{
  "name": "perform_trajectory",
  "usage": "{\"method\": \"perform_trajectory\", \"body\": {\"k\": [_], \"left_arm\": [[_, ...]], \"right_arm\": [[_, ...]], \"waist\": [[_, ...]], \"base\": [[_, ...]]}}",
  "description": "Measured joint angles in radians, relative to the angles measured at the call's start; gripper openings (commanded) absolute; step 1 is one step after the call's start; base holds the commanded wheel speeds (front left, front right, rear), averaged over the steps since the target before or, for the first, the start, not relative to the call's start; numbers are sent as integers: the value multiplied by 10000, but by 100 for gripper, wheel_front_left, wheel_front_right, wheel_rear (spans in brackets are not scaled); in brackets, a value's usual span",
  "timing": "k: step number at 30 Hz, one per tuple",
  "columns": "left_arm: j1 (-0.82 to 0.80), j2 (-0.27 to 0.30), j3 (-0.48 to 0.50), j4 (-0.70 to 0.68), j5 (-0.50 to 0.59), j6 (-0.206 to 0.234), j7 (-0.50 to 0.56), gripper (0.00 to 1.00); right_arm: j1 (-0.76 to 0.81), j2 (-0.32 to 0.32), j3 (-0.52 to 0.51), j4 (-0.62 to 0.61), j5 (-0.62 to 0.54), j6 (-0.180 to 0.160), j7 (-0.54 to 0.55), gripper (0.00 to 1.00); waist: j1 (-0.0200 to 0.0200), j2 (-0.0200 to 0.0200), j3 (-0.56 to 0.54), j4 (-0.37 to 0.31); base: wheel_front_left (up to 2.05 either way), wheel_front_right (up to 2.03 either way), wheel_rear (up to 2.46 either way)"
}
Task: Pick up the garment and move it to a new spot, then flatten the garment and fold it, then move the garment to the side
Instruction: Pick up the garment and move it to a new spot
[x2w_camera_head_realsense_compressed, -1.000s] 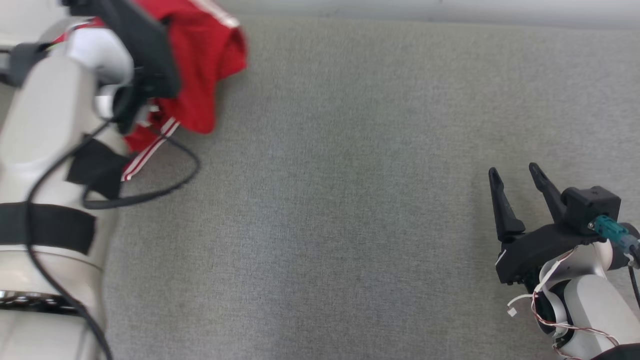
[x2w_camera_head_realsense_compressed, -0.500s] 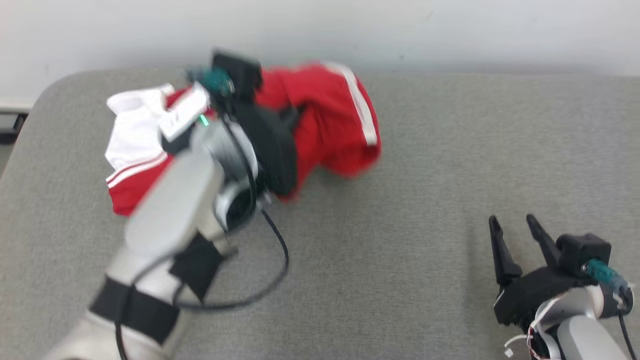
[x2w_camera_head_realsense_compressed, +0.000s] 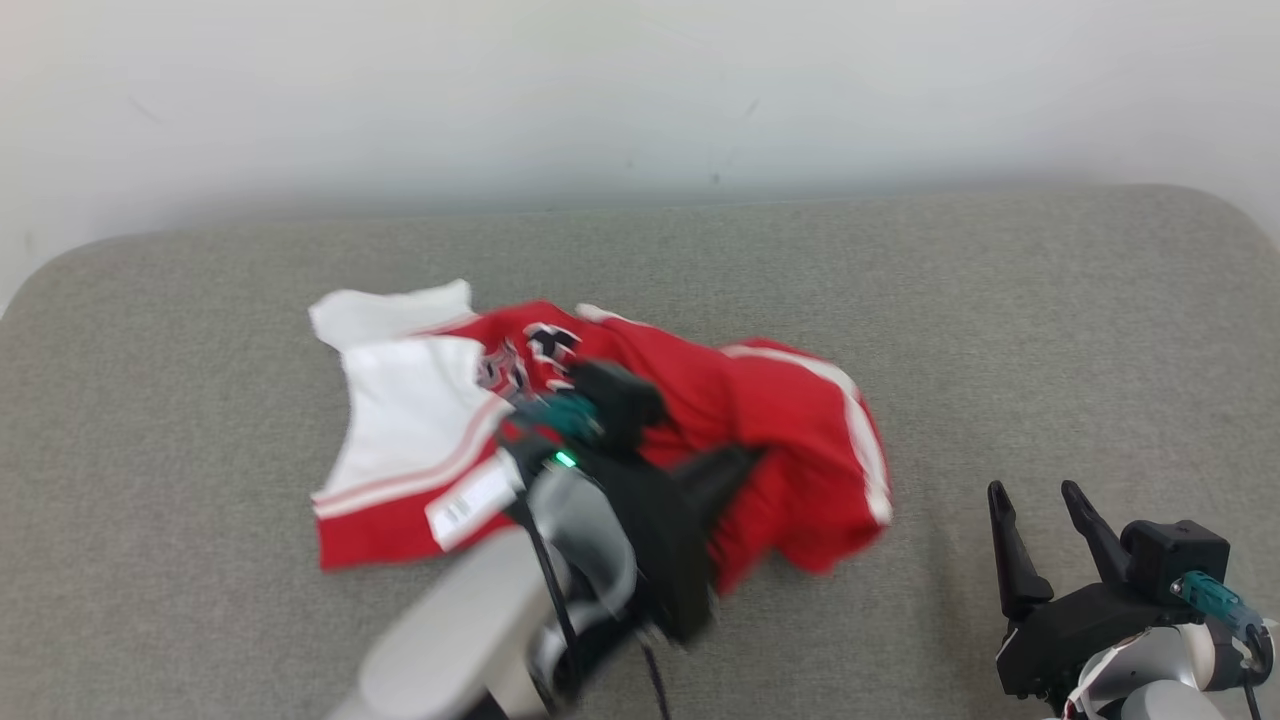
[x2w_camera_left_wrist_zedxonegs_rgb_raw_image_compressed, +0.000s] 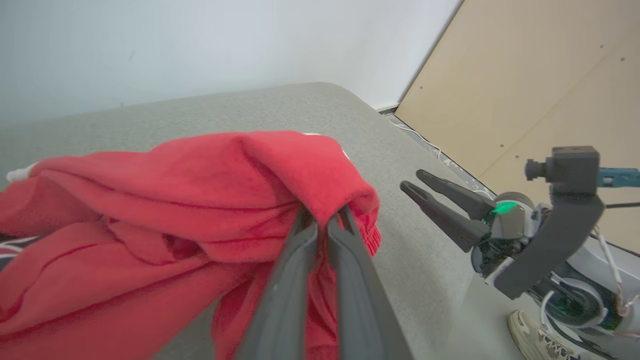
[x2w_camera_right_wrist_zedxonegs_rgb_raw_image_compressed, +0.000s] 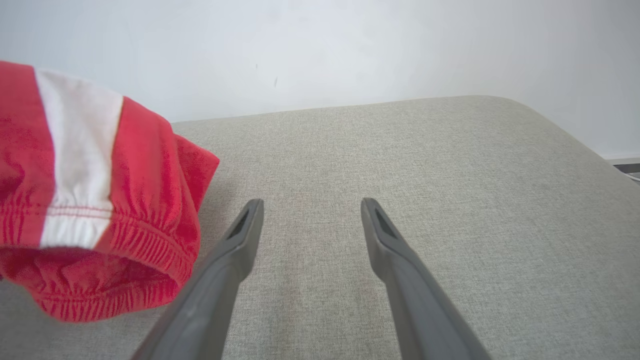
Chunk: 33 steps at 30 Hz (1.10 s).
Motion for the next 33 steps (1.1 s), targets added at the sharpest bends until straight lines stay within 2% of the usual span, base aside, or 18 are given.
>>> {"method": "perform_trajectory", "body": {"k": [3,10,17,20,23,33], "left_arm": [[328,17,-949,-796,-518,79,-203,0],[575,31,-2437,-1181,-1133,819,-410,0],[859,63,-3292,251,-1319,1158,-410,0],[692,38,-3751,1062,-780,1152,-349,0],[291,63,-3871,1647,-211,1254,-376,0],[-1201,23,-3459,2178,-23,1672,-1074,0]], "right_arm": [[1,2,2,-19,2,0,-6,100],[-49,13,123,-188,0,13,2,100],[-314,94,232,-238,0,58,4,100],[-298,31,165,-190,0,58,4,100],[-291,36,163,-180,0,58,2,100],[-264,69,203,-65,0,58,-12,100]], "waist": [[1,0,-15,-118],[2,0,99,-356],[2,2,336,-641],[3,2,410,-704],[3,2,414,-717],[3,2,260,-562]], "base": [[0,0,0],[0,0,0],[0,0,0],[0,0,0],[0,0,0],[0,0,0]]}}
